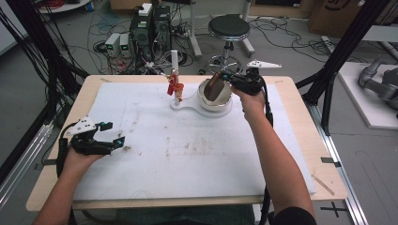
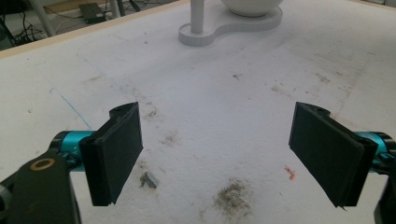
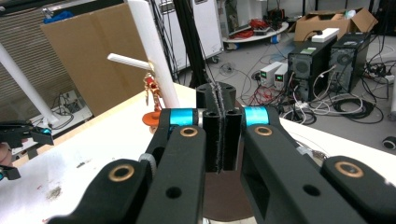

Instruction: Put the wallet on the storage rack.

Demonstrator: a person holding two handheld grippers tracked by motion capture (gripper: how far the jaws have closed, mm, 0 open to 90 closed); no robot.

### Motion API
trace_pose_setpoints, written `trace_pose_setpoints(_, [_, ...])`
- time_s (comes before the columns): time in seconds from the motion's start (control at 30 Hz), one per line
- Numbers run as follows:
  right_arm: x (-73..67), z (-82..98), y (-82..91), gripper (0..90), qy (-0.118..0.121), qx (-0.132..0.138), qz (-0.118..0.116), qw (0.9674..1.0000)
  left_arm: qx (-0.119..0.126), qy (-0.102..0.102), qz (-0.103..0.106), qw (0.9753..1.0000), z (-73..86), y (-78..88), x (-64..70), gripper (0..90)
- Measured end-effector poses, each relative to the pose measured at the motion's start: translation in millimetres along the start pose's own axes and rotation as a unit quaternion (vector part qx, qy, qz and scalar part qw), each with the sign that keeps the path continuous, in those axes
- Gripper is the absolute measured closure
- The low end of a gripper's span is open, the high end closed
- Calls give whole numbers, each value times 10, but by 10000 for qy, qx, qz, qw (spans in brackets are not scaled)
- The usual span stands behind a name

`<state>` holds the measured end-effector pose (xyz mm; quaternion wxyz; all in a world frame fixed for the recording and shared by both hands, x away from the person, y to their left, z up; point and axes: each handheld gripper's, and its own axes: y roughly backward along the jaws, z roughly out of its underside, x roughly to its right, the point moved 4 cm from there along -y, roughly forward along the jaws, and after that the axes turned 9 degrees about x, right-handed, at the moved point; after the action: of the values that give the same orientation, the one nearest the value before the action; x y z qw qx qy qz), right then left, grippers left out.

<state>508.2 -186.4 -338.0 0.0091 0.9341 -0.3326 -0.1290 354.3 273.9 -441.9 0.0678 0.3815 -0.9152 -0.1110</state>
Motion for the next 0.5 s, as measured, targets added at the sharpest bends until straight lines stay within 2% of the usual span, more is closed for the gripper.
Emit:
trace_pose_setpoints(0.37, [111, 85, -63, 900, -26, -112, 173, 9998, 14, 10, -7, 10000, -3, 5, 2, 173])
trace_pose_setpoints(0.5, [138, 135, -93, 900, -13, -241, 201, 9995, 13, 6, -1, 10000, -3, 4, 4, 173])
